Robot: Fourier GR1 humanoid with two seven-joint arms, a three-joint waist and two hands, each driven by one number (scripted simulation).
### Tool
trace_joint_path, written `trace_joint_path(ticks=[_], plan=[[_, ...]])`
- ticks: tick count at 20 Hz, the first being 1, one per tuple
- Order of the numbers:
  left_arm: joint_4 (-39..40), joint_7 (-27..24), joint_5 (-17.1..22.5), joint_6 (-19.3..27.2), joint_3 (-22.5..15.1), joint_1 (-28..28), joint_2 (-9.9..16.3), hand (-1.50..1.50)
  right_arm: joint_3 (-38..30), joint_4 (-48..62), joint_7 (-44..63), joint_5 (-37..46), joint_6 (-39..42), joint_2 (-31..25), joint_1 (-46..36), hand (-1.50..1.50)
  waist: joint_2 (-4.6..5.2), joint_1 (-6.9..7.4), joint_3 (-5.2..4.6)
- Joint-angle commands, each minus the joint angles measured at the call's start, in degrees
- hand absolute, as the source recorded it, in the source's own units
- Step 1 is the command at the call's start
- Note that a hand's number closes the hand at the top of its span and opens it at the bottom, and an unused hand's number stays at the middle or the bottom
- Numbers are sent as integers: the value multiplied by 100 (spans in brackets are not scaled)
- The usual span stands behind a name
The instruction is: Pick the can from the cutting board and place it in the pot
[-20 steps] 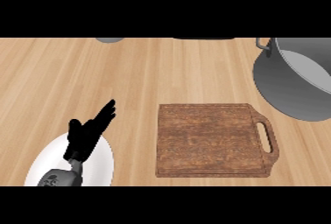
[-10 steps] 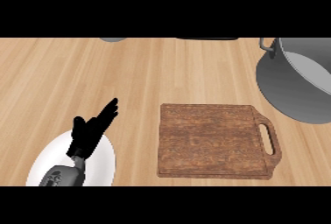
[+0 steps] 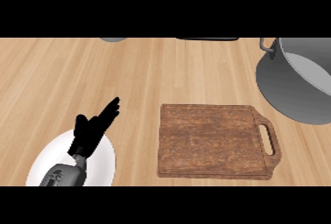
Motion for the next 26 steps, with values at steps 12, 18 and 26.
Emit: trace_joint_path(ticks=[12,18,26], plan=[[-80,-7,-35,-180,129,12,124,0,1307,369,1332,1747,-532,582,-2380,150,14,81,-11],[-13,138,48,-210,191,-154,75,0,2102,455,1812,2858,-1796,886,-2426,150,46,115,-11],[-68,-84,-191,-202,-39,84,20,0,2954,1319,3220,3856,-1216,1660,-2855,150,79,212,-16]])
